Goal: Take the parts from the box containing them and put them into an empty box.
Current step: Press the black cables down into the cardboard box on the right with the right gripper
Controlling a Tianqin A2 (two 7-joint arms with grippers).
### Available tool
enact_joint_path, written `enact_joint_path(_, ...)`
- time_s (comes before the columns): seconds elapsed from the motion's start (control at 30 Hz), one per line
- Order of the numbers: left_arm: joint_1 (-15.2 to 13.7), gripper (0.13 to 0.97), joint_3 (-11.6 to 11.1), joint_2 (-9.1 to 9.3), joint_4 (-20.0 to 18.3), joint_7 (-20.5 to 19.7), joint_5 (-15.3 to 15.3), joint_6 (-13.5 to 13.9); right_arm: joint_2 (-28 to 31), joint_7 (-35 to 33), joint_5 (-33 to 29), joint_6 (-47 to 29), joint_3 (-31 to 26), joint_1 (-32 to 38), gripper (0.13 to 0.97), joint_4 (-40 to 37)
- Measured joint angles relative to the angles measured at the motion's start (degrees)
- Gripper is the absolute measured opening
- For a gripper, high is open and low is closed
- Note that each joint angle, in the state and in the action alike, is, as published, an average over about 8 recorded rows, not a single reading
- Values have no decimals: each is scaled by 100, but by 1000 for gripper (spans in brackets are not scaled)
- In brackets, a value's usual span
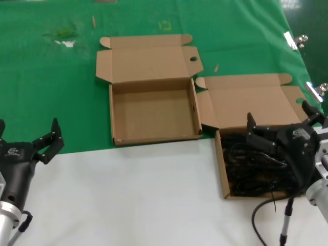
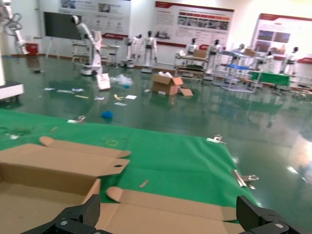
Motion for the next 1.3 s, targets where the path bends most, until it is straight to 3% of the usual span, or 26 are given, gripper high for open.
enact_joint_path(0.13, 0, 842, 0, 0, 0, 0, 0, 0, 364, 4, 147, 166, -259, -72, 966, 126)
enact_joint_path(0.37, 0, 701, 0, 0, 0, 0, 0, 0, 1372, -178, 690, 567, -921, -91, 966, 451)
enact_joint_path(0.77, 0, 442, 0, 0, 0, 0, 0, 0, 3743, -885, 1910, 1022, -2286, 262, 966, 1015)
enact_joint_path(1.07, 0, 276, 0, 0, 0, 0, 0, 0, 5312, -1228, 1807, 480, -2967, 416, 966, 1208)
enact_joint_path(1.3, 0, 181, 0, 0, 0, 0, 0, 0, 6175, -1006, 1278, -120, -2963, 191, 966, 1142)
